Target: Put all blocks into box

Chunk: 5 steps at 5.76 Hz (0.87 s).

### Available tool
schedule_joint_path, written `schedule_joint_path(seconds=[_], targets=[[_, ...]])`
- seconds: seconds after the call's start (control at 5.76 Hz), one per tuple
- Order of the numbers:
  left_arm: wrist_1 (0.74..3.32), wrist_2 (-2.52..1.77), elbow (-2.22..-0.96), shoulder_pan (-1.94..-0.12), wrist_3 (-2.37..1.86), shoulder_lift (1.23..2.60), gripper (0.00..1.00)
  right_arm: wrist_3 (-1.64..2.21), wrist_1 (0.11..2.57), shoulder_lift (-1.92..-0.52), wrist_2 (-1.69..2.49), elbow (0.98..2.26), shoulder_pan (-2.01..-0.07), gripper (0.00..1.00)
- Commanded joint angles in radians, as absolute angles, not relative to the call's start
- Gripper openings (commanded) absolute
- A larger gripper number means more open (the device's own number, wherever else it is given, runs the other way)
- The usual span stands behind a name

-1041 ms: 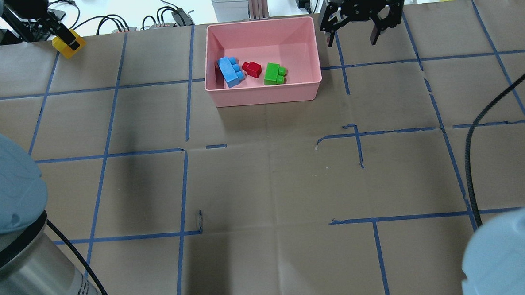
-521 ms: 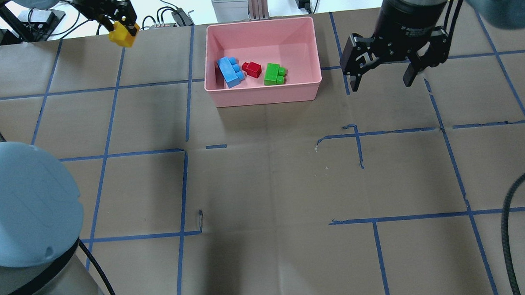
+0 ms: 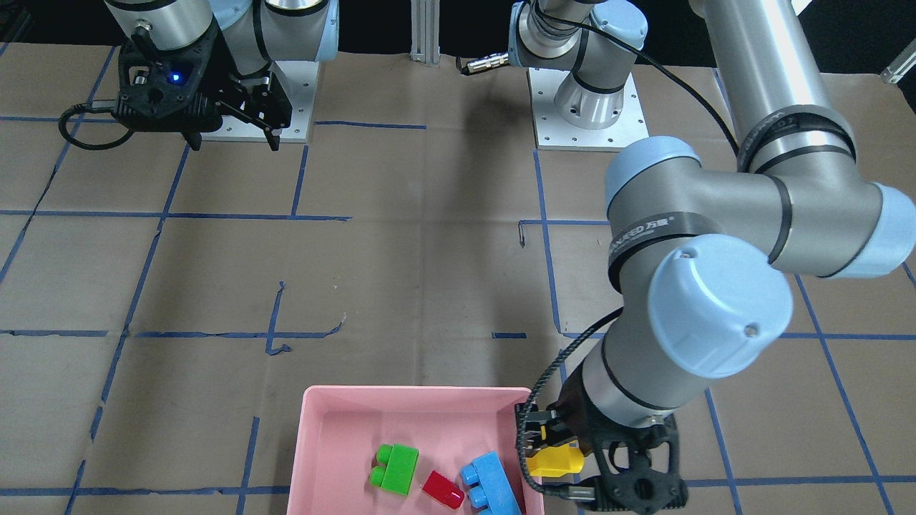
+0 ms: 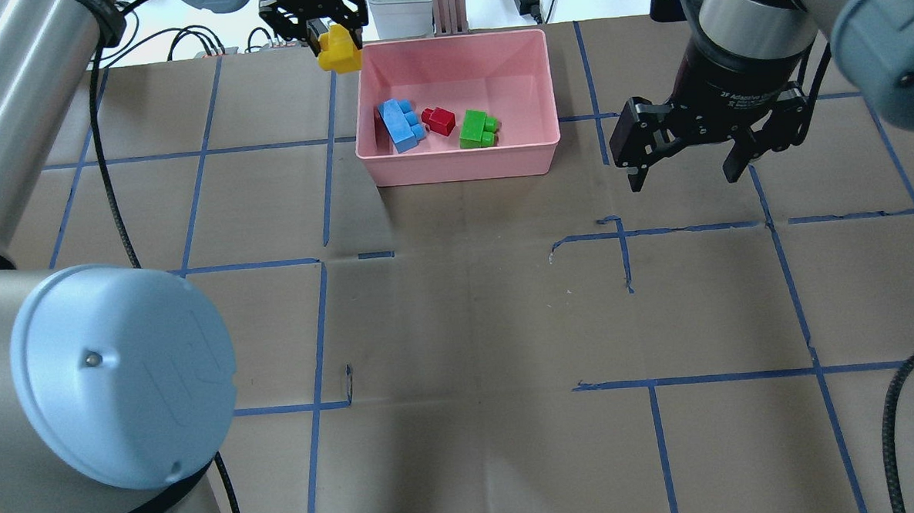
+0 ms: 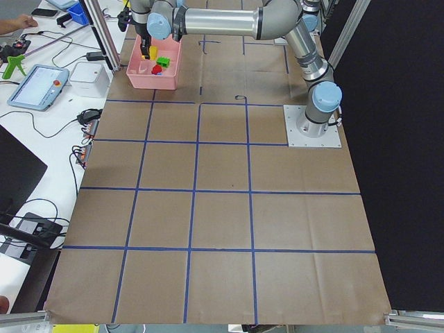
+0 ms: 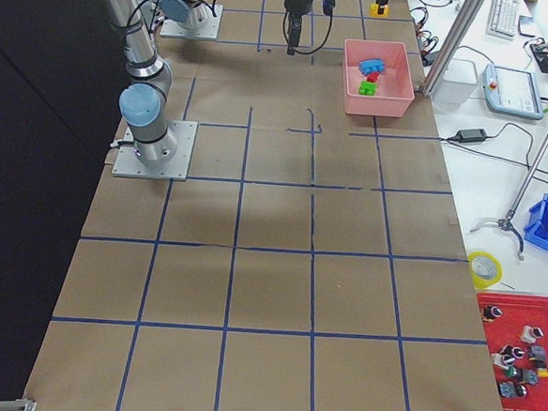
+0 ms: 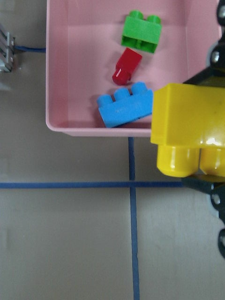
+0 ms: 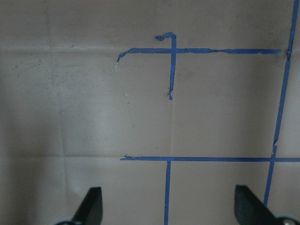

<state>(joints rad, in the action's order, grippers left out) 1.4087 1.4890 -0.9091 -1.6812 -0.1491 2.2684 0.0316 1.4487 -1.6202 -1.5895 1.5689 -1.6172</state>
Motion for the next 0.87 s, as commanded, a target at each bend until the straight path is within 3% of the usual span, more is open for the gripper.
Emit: schedule_joint_path(seconds=[0.0,0.17,0.35,0.52,0.69], targets=[[1.408,1.514,-0.874,-1.741,-0.202,2.359,0.06,0.035,1.45,-1.624,-1.638,1.566,-1.617,1.0],[1.408,1.517,-0.885,-1.753,-0.219,2.376,0.1,0.069,1.45,-1.626,-1.637,1.566,-1.618,1.0],[1.407,1.516,-0.905,-1.756,-0.225,2.376,0.25,0.089,1.45,-1.625,-1.634,1.566,-1.618,1.0],[1.395,1.514,-0.914,-1.756,-0.227,2.375,0.67,0.087,1.451,-1.623,-1.632,1.568,-1.618,1.0],[1.387,1.514,-0.907,-1.755,-0.227,2.375,0.98,0.084,1.456,-1.617,-1.634,1.568,-1.618,1.0]])
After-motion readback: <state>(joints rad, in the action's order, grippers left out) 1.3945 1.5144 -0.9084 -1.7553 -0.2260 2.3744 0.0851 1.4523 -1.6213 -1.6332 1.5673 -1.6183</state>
